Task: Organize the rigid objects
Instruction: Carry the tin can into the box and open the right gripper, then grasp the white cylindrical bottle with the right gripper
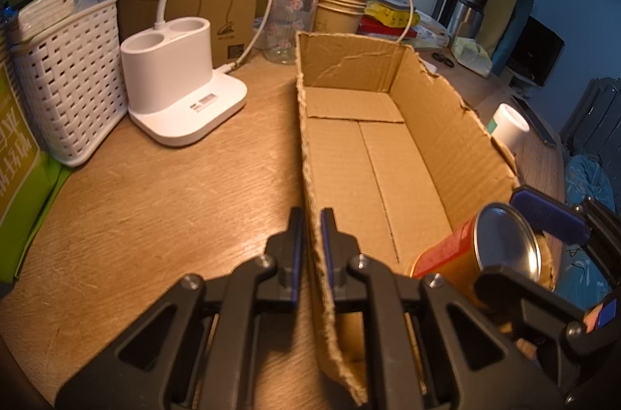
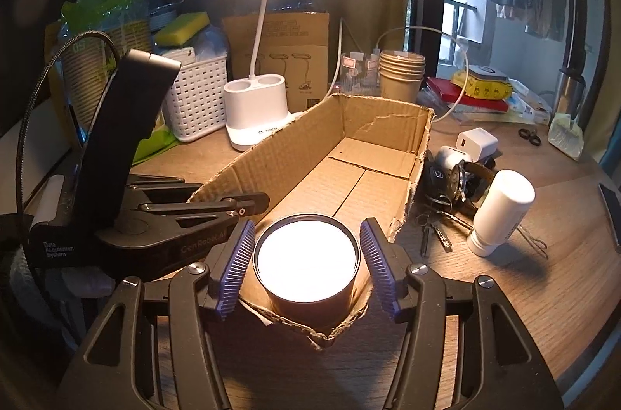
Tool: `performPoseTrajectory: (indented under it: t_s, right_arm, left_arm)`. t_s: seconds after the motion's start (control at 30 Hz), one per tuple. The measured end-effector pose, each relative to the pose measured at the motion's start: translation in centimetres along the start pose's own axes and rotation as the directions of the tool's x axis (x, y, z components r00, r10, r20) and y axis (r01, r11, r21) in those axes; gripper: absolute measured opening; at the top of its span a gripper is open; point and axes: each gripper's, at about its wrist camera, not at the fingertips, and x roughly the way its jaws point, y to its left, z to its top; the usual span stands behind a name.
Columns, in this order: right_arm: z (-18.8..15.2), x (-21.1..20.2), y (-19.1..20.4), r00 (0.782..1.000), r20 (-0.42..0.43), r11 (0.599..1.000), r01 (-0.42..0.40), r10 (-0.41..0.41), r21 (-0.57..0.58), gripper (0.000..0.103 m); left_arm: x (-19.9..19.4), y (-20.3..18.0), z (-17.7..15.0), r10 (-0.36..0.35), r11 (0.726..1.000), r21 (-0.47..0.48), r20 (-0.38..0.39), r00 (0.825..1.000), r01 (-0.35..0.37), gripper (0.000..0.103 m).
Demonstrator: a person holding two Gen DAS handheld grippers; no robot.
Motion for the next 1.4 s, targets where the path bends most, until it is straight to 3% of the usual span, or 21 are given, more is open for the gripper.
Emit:
performPoseTrajectory:
  t_s: [0.6, 1.1, 1.4]
  right_arm:
    - [0.6, -2.3, -3.3, 0.995, 0.067, 0.995, 0.075, -0.079, 0.061, 0.06]
    - [0.1, -2.5, -8.4, 0.964, 0.066, 0.958, 0.245, -0.256, 0.146, 0.064]
    - [0.2, -1.2, -10.8, 0.949, 0.052, 0.938, 0.296, -0.31, 0.18, 0.064]
  left_arm:
    - [0.0, 0.0, 0.0, 0.001, 1.0, 0.001, 0.0, 1.0, -0.001, 0.01]
    - [0.0, 0.0, 0.0, 0.001, 1.0, 0.001, 0.0, 1.0, -0.001, 0.01]
    - [0.0, 0.0, 0.0, 0.003, 1.0, 0.002, 0.0, 1.0, -0.003, 0.01]
